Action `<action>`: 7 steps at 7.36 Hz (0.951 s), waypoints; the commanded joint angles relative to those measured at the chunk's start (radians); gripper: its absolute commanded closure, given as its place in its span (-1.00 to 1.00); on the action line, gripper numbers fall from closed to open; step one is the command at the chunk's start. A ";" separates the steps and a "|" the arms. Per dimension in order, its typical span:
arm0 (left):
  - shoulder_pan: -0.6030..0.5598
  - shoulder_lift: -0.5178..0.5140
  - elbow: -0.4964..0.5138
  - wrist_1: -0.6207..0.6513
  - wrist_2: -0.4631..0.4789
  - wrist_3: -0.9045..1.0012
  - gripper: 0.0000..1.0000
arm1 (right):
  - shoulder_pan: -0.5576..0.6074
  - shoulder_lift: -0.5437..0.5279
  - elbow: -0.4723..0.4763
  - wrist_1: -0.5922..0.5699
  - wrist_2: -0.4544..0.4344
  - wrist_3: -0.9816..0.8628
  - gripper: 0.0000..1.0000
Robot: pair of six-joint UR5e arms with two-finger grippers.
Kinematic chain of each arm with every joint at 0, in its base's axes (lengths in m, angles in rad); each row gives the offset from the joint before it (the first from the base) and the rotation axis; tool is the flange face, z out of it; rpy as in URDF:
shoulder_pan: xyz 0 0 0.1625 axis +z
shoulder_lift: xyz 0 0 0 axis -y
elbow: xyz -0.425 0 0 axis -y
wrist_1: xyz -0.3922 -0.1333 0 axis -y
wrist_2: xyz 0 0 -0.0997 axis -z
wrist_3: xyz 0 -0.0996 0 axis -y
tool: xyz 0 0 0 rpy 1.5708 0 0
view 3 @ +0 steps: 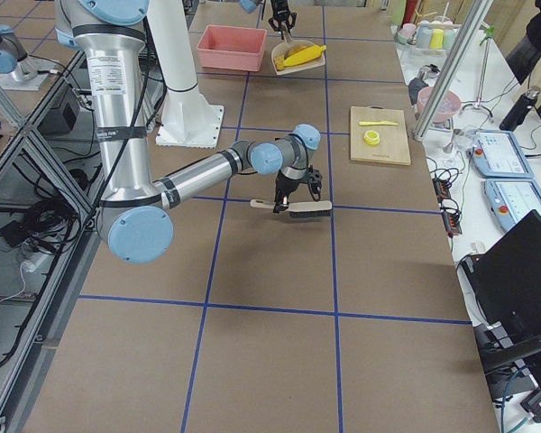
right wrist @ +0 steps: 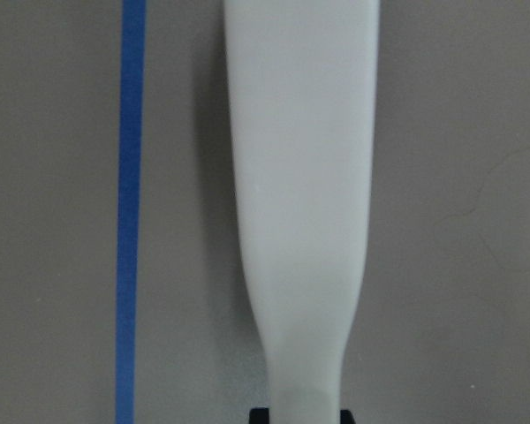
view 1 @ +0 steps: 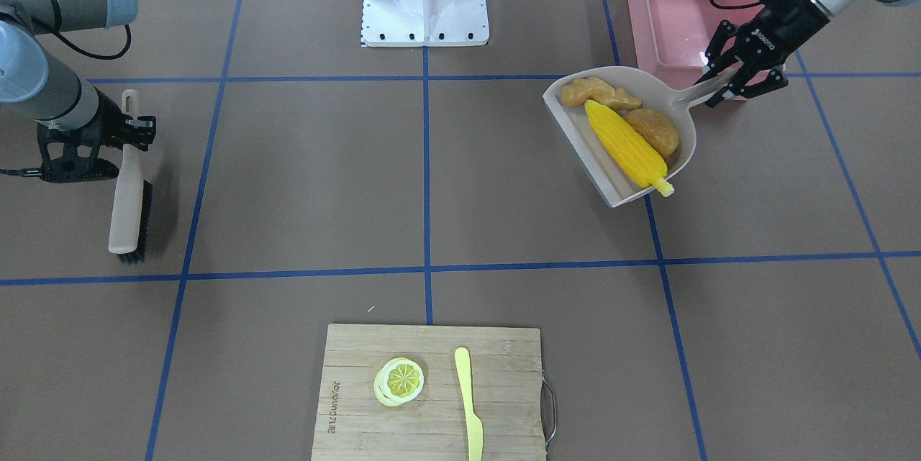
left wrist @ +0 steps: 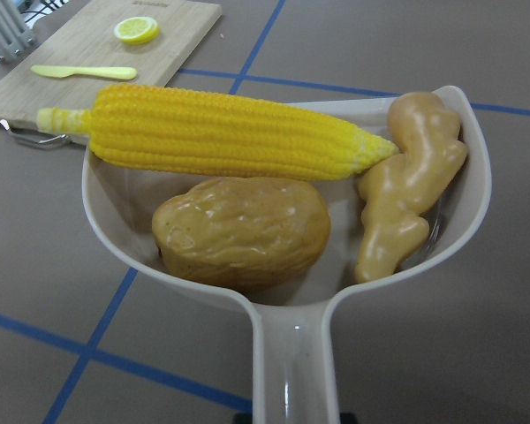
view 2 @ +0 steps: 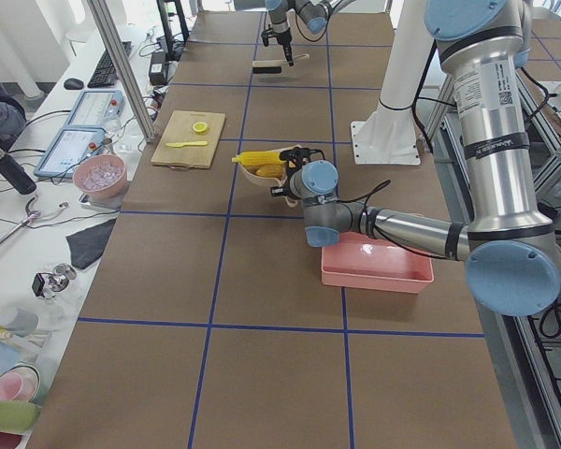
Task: Sweep and dump trash into bin
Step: 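Carry the loaded dustpan with the left gripper over the pink bin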
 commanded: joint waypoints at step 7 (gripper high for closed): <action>-0.177 0.541 0.023 -0.346 -0.159 -0.116 0.52 | -0.001 0.015 -0.071 0.066 0.054 0.037 1.00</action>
